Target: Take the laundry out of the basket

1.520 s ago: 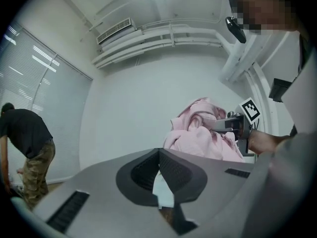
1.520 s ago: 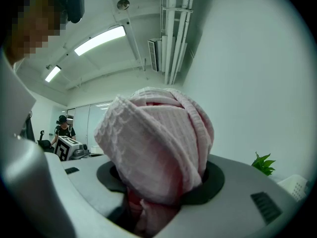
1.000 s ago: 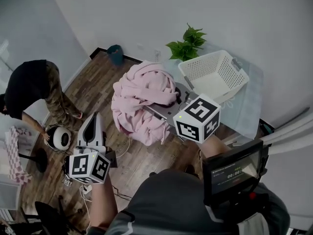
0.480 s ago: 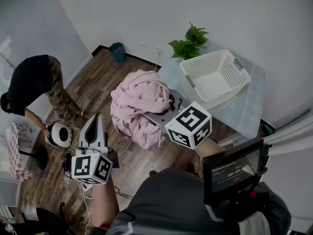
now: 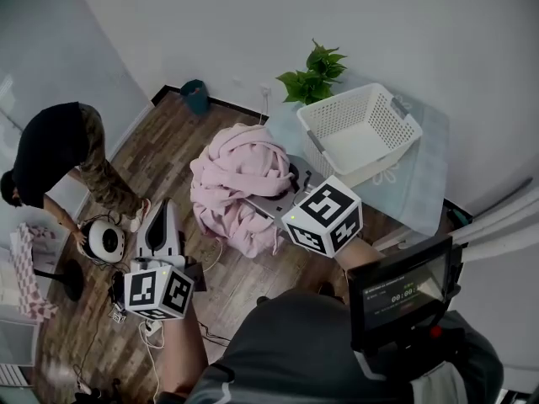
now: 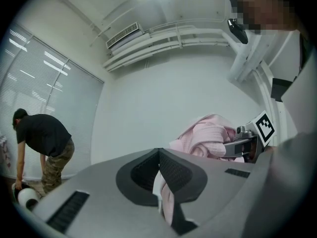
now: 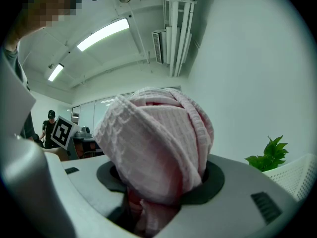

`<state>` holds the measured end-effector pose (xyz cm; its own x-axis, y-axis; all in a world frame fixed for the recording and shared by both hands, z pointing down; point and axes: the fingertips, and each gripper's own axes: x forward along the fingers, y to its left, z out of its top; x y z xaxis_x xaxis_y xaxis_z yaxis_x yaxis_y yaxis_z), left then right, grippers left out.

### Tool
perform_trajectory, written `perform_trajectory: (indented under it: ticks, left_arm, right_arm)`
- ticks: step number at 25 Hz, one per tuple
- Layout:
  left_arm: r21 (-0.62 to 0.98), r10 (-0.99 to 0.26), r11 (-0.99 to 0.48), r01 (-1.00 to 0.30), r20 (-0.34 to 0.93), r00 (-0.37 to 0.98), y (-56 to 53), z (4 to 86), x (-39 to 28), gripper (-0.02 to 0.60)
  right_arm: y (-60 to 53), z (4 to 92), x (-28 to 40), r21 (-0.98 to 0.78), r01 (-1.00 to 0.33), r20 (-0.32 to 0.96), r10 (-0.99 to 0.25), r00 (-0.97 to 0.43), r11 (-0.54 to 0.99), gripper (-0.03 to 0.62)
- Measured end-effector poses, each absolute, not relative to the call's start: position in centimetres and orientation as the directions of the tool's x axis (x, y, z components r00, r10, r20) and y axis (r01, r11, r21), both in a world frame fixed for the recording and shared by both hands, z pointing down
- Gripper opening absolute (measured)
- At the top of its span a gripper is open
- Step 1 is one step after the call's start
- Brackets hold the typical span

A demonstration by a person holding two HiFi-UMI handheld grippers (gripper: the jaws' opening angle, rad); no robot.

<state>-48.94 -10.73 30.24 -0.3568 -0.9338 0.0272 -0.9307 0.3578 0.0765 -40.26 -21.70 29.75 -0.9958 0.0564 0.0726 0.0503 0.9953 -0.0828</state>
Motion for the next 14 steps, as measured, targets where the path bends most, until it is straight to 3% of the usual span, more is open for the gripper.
perform_trajectory:
  ticks: [14]
  left_arm:
    - [0.1, -0.94, 0.341, -0.935, 0.038, -0.339, -10.7, 29.4, -48.5, 0.003]
  right_arm:
    - [-21.6, 28.1, -39.5, -0.076, 0.021, 0.085, 0.028, -0.996, 0.997, 0.262]
